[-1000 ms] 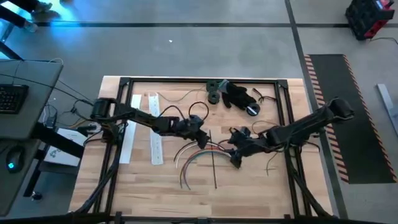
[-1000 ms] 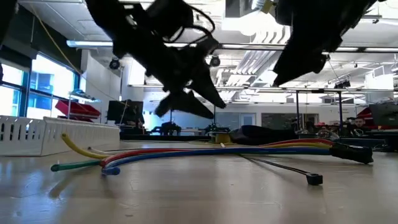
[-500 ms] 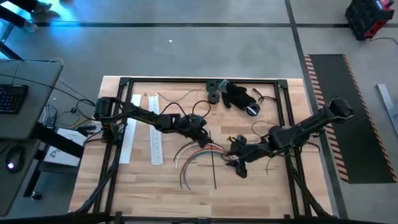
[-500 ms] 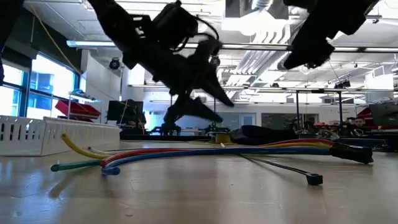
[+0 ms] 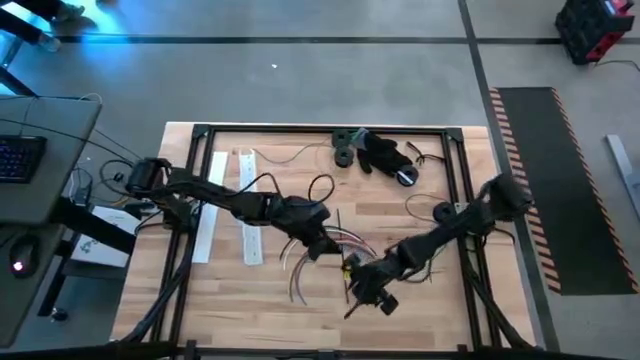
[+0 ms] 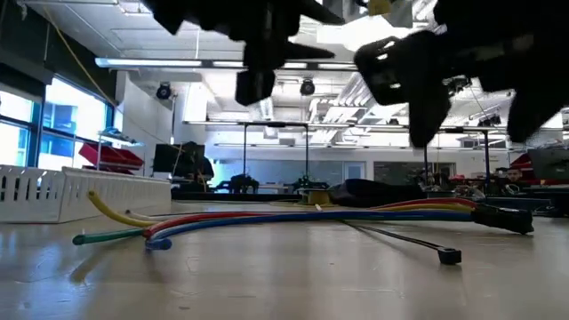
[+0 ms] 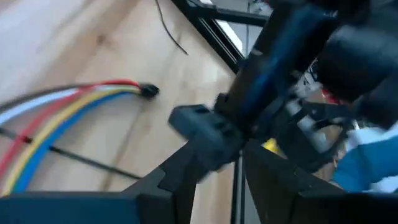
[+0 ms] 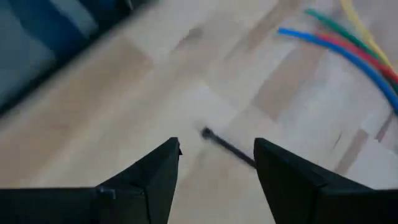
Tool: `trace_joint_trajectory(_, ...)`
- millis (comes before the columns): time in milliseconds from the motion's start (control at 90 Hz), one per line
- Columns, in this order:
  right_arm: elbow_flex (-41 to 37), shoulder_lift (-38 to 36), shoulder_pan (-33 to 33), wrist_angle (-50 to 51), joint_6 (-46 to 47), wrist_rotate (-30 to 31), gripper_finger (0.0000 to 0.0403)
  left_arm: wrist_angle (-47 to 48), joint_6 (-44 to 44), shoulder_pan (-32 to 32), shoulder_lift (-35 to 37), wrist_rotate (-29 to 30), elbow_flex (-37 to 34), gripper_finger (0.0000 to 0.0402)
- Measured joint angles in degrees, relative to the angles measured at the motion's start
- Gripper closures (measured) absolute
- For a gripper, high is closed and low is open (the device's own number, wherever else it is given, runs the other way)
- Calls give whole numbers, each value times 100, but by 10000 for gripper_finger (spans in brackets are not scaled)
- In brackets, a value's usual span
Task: Ziptie cables
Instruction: Wrap the cables together using a black zip tie
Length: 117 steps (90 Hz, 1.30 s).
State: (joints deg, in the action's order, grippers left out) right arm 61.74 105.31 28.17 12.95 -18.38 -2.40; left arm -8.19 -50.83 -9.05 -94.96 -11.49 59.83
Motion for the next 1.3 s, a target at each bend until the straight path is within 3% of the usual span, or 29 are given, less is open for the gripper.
trace_joint_trajectory(133, 552, 552, 50, 526, -478, 344, 210, 295, 59, -185, 103, 17, 0, 289)
trace_joint_trajectory(400, 826, 1059, -39, 608, -733, 223, 218, 438, 147, -535, 119, 24, -2, 289)
trace_joint_trajectory(522, 829, 1190, -99, 561, -930, 7, 264, 444, 149, -691, 118, 26, -2, 289)
trace_joint_trajectory(733, 821, 1261, -102, 474, -969, -58, 384, 444, 151, -860, 118, 39, -2, 289)
trace_joint_trajectory(878, 810, 1271, -56, 298, -921, 279, 399, 445, 148, -919, 118, 38, -2, 289)
trace_joint_trajectory(1000, 798, 1150, 71, 165, -350, 980, 402, 438, 143, -919, 121, 35, -2, 289)
trace_joint_trajectory(1300, 640, 749, 67, 165, 2464, 1845, 403, 457, 297, -917, 136, 35, -2, 289)
